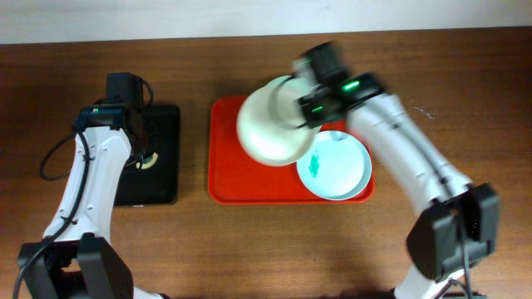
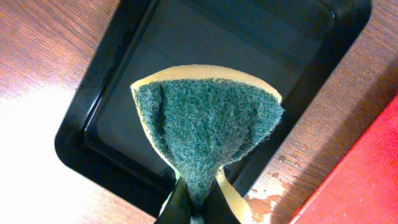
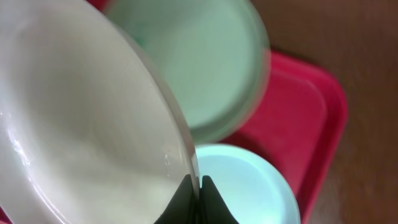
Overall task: Clean dirty plates on tray and stack at the side
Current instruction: 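Lift the white plate with the right gripper and place it right of tray, then reach the right gripper to the pale green plate and grip its rim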
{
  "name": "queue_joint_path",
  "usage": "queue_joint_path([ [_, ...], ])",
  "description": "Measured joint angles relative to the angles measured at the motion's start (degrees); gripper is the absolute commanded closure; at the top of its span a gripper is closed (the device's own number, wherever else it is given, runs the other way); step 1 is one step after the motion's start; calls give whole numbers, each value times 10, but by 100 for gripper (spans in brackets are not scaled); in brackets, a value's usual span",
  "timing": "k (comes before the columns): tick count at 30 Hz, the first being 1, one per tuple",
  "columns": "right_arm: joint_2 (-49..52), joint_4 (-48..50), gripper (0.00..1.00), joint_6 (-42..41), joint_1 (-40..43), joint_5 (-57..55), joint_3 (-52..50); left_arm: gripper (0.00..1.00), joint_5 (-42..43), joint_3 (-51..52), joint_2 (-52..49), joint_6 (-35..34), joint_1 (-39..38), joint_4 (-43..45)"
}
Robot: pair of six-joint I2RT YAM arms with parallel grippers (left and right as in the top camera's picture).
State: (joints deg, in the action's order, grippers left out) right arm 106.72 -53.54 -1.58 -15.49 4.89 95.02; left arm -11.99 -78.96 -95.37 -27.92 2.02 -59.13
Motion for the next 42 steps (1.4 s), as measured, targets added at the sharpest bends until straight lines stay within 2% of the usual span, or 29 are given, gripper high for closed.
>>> queue_joint_path([
  [4,21,-4,96,-10,156,114,-17,100,0,0,0,0,0,0],
  [9,60,26,96,-14,310,164,-65,100,0,0,0,0,0,0],
  [14,73,60,96,-15,412,178,-73,100,0,0,0,0,0,2],
  [18,74,85,96,-15,454,164,-73,100,0,0,0,0,0,2],
  [28,75,135,95,-20,458,106,-100,100,0,0,0,0,0,13],
  [30,75,160,91,-30,458,94,-126,100,0,0,0,0,0,13],
  [31,75,168,82,-34,458,92,-135,100,0,0,0,0,0,13],
  [32,76,177,65,-37,458,90,-146,100,0,0,0,0,0,13],
  [34,79,181,38,-41,458,85,-152,100,0,0,0,0,0,13],
  [35,79,183,26,-44,458,84,-154,100,0,0,0,0,0,13],
  [36,79,184,19,-44,458,84,-154,100,0,0,0,0,0,13],
  [42,79,112,17,-69,456,83,-116,100,0,0,0,0,0,13],
])
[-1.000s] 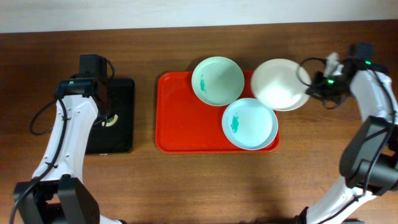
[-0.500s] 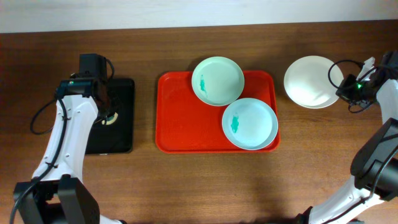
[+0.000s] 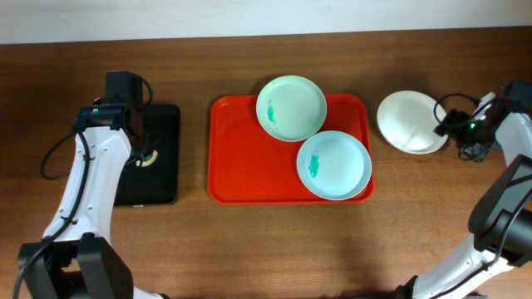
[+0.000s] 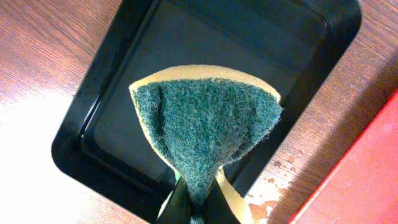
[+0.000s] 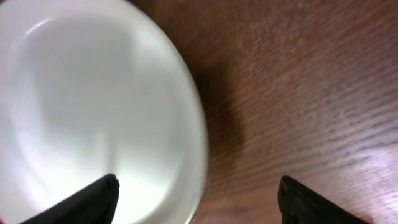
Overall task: Clean dirty plates on tray and stack at the side
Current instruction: 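Reach the right gripper to the pale green plate and grip its rim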
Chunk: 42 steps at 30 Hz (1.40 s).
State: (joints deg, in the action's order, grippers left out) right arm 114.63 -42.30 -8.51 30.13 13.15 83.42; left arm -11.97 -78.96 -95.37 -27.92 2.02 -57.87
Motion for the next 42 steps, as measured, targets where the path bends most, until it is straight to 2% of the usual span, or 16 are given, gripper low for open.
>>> queue_joint_path([
  [4,-12,-15,17,-5,-24,13,67,100,0,0,0,0,0,0],
  [11,-38,8,15,69,-196,45,95,100,0,0,0,0,0,0],
  [15,-30,37,15,107,-301,15,94,100,0,0,0,0,0,0],
  [19,14,72,15,120,-364,-23,94,100,0,0,0,0,0,0],
  [21,43,95,22,124,-385,-44,94,100,0,0,0,0,0,0],
  [24,74,116,25,129,-400,-60,94,100,0,0,0,0,0,0],
  [26,89,127,33,131,-403,-63,94,100,0,0,0,0,0,0],
  [30,101,139,36,130,-403,-65,94,100,0,0,0,0,0,2],
  [32,106,140,41,130,-403,-65,94,100,0,0,0,0,0,2],
  [35,114,145,70,129,-403,-65,94,100,0,0,0,0,0,2],
  [38,118,154,81,126,-403,-67,94,100,0,0,0,0,0,2],
  [40,119,156,96,125,-403,-67,94,100,0,0,0,0,0,2],
  [42,119,156,96,115,-404,-64,94,100,0,0,0,0,0,2],
])
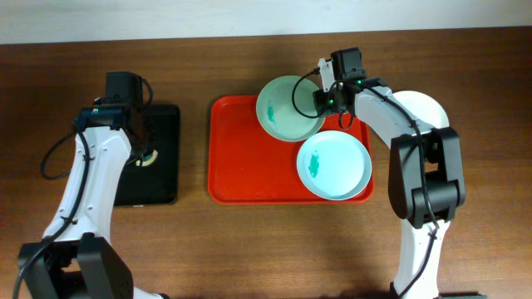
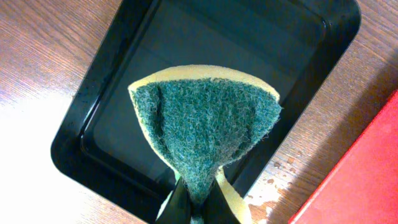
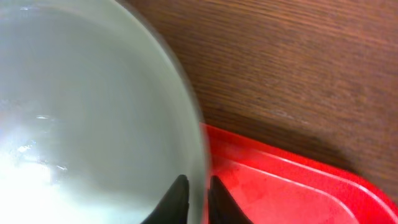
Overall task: Clean dirty plates on tray and stack at the side
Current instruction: 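Reach the right gripper to the pale green plate and grip its rim, then scrub the pale green plate with the sponge in the left gripper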
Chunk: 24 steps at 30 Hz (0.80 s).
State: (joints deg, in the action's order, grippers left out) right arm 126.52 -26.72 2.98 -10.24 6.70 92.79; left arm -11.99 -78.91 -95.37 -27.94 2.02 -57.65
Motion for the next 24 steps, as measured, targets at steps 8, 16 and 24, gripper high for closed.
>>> queue_joint_path([
  [8,0,-32,96,-19,-24,56,0,100,0,0,0,0,0,1],
  [16,0,-95,73,-83,-94,84,0,100,1,0,0,0,0,2],
  [24,0,-60,72,-74,-112,72,0,100,2,0,0,0,0,2],
])
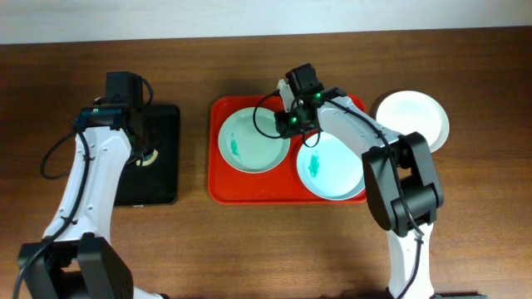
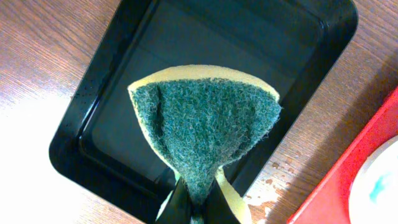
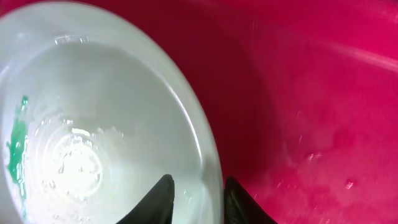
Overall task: Clean dirty plates on tray and stack at the side
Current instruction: 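Scrub the pale green plate with the sponge in the left gripper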
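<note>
A pale green plate [image 1: 249, 143] with a green smear lies in the left half of the red tray [image 1: 220, 189]. A light blue plate [image 1: 337, 170], also smeared green, lies at the tray's front right. A clean white plate [image 1: 416, 116] sits on the table right of the tray. My right gripper [image 3: 198, 193] is open, its fingers straddling the green plate's [image 3: 93, 143] right rim. My left gripper [image 2: 199, 196] is shut on a green and yellow sponge [image 2: 205, 130], held above the black tray [image 2: 81, 118].
The black tray [image 1: 166, 187] lies on the wooden table left of the red tray. My right arm reaches across the red tray's back right corner. The red tray floor [image 3: 311, 124] is wet next to the green plate.
The green plate has moved from the back edge of the red tray to its left half. My right gripper, then shut on its rim, is now open around that rim. The left arm is unchanged.
My right gripper first held the white plate above the red tray. Then that plate lay on the table at the right with the gripper open beside it. Later the gripper was shut on the green plate's rim; now that plate lies further left. The left gripper held the sponge throughout.
</note>
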{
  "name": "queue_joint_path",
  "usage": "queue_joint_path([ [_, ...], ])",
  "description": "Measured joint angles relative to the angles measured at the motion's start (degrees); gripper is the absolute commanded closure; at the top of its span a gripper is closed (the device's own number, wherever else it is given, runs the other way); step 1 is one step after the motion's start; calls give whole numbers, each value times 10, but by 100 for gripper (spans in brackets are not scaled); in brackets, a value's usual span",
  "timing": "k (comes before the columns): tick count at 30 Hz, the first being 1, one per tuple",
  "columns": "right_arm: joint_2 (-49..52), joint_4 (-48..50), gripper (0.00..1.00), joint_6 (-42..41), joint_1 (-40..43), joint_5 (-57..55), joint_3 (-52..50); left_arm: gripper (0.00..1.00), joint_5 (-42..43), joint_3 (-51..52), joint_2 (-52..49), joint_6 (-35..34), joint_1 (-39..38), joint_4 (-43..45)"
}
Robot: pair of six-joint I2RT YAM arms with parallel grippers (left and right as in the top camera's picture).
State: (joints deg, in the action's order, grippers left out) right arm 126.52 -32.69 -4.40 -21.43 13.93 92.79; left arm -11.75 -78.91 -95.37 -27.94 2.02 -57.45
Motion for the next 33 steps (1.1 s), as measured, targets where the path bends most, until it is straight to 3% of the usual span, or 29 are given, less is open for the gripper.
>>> queue_joint_path([
  [5,4,20,74,35,0,-6,0,100,0,0,0,0,0,0],
  [8,16,24,87,47,0,-6,0,100,0,0,0,0,0,0],
  [16,16,-21,86,40,0,-5,8,100,71,9,0,16,-7,36],
  [18,16,-38,78,26,0,-2,10,100,96,21,0,22,-19,56],
  [21,15,-54,78,15,0,10,14,100,117,39,0,27,-44,76],
  [25,15,-62,90,3,1,17,14,100,141,48,0,29,-89,110],
  [33,15,-66,96,-15,4,25,14,100,161,49,-12,5,-179,206],
])
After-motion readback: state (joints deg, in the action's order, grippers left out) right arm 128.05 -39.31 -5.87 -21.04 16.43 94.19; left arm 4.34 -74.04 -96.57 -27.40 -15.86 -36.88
